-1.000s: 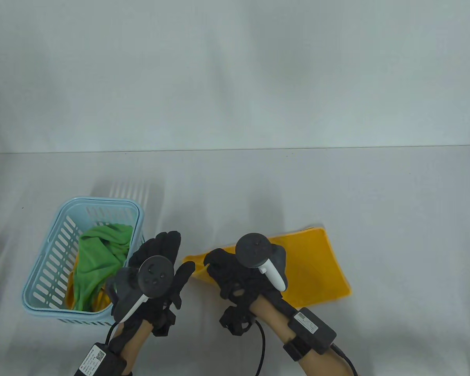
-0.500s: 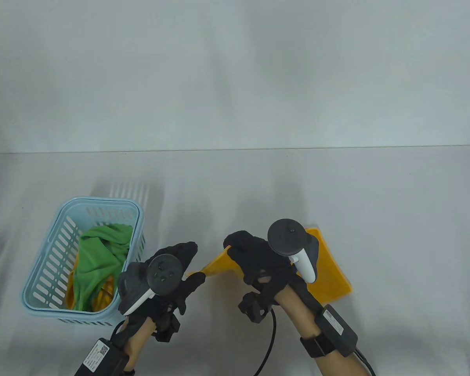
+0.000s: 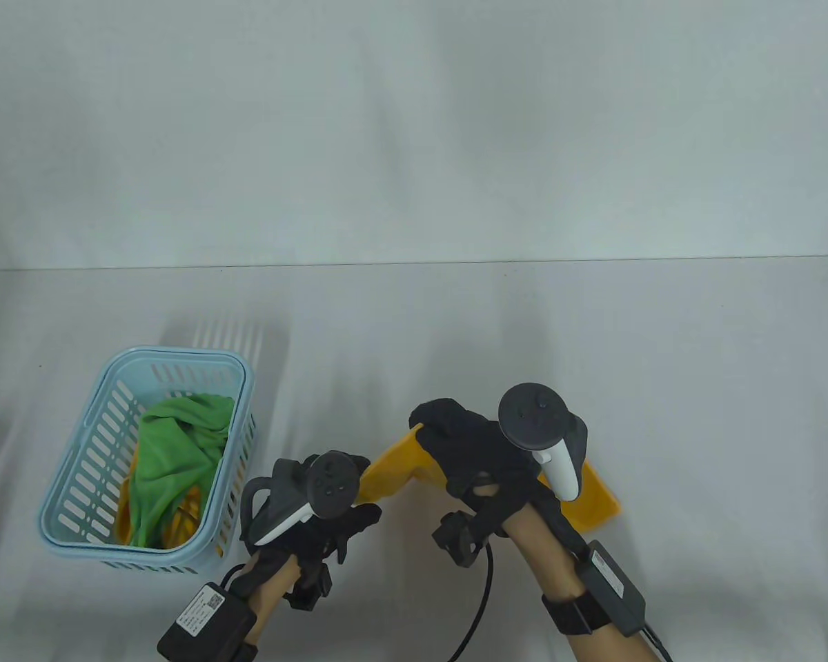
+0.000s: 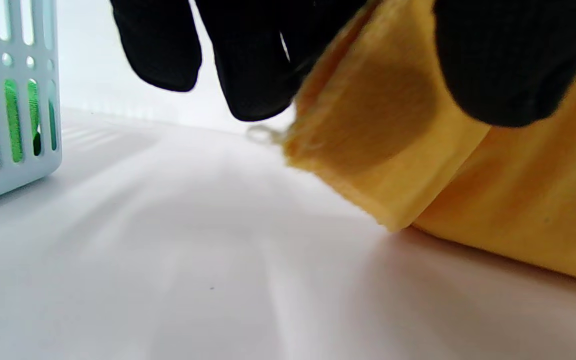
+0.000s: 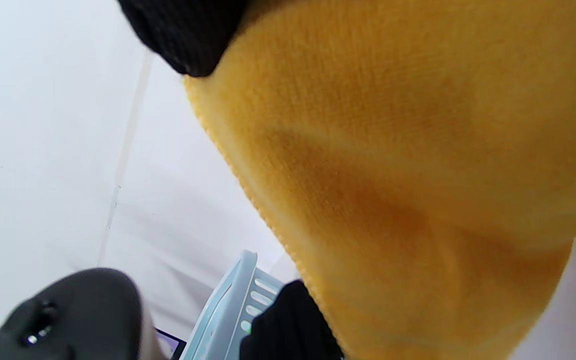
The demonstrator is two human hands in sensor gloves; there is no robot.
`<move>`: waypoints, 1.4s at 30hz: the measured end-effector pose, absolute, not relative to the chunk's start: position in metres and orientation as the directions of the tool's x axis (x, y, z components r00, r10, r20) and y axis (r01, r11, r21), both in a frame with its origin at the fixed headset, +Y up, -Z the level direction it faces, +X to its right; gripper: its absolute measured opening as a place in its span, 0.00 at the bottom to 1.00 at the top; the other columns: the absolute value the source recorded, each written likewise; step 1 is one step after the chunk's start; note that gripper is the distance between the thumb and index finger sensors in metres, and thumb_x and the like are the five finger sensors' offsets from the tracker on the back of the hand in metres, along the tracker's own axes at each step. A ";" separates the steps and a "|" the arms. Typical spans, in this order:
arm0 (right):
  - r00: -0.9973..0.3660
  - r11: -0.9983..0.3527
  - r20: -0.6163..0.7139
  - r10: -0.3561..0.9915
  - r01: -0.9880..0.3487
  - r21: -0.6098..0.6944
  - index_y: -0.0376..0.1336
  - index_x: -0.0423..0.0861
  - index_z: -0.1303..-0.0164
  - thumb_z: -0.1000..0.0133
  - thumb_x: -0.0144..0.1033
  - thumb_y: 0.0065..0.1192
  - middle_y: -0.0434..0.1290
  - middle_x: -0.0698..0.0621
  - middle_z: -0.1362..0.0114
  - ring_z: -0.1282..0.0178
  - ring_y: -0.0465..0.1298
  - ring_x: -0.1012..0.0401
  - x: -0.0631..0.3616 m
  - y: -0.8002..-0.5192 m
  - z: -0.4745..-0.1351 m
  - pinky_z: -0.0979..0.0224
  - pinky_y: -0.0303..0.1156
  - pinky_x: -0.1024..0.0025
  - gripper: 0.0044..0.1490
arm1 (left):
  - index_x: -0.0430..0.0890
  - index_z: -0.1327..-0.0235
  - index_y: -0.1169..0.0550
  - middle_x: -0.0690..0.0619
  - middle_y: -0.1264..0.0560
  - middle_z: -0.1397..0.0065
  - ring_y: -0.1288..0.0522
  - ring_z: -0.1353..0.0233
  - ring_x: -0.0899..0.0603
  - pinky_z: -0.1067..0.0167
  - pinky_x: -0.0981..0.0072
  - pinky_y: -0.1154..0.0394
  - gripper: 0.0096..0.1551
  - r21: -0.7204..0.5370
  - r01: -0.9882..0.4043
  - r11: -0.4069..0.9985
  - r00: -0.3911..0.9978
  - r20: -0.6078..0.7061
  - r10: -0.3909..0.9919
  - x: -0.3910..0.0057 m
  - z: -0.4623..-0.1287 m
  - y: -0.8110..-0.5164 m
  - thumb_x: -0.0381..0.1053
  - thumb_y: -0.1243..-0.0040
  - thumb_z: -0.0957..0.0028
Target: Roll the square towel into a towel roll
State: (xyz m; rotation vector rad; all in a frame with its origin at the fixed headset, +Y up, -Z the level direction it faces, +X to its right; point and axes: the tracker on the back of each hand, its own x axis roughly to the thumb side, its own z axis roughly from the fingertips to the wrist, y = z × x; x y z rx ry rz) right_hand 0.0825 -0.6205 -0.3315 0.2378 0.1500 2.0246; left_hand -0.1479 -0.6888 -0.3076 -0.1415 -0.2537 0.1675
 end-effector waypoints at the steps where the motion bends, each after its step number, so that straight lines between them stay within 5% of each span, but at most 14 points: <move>1: -0.429 -0.441 0.101 0.898 -0.874 0.203 0.67 0.57 0.47 0.55 0.43 0.63 0.79 0.53 0.55 0.55 0.79 0.56 0.085 -0.619 -0.332 0.44 0.74 0.51 0.24 | 0.58 0.40 0.31 0.59 0.29 0.31 0.27 0.26 0.42 0.28 0.40 0.32 0.36 -0.161 -0.140 0.977 0.956 0.234 0.176 -0.147 -0.308 -0.690 0.61 0.33 0.63; 10: -0.364 -0.370 0.068 0.929 -0.919 0.135 0.66 0.57 0.46 0.54 0.44 0.62 0.79 0.53 0.54 0.53 0.79 0.55 0.112 -0.615 -0.339 0.42 0.73 0.51 0.24 | 0.61 0.47 0.24 0.63 0.22 0.36 0.21 0.30 0.46 0.29 0.42 0.30 0.23 -0.098 -0.224 0.970 0.944 0.226 0.241 -0.154 -0.307 -0.682 0.57 0.37 0.58; 26: -0.309 -0.308 -0.006 0.951 -0.949 0.071 0.68 0.61 0.47 0.54 0.44 0.62 0.76 0.53 0.41 0.40 0.76 0.51 0.143 -0.619 -0.348 0.34 0.69 0.47 0.23 | 0.60 0.53 0.16 0.62 0.15 0.43 0.15 0.37 0.46 0.31 0.43 0.27 0.21 0.061 -0.495 0.867 0.863 0.155 0.481 -0.193 -0.297 -0.644 0.62 0.39 0.58; 33: -0.299 -0.300 0.036 0.954 -0.954 0.005 0.68 0.61 0.47 0.54 0.44 0.63 0.76 0.53 0.40 0.40 0.77 0.51 0.142 -0.592 -0.335 0.35 0.69 0.47 0.23 | 0.62 0.51 0.17 0.62 0.16 0.41 0.16 0.35 0.46 0.31 0.42 0.28 0.22 0.100 -0.610 0.786 0.788 0.183 0.588 -0.205 -0.299 -0.614 0.61 0.38 0.58; 42: -0.345 -0.345 0.069 0.936 -0.938 -0.023 0.67 0.62 0.47 0.54 0.44 0.62 0.76 0.54 0.39 0.39 0.77 0.51 0.158 -0.528 -0.327 0.34 0.70 0.47 0.23 | 0.61 0.49 0.17 0.61 0.17 0.39 0.17 0.34 0.45 0.31 0.41 0.28 0.22 0.053 -0.703 0.709 0.696 0.258 0.670 -0.206 -0.312 -0.532 0.60 0.37 0.58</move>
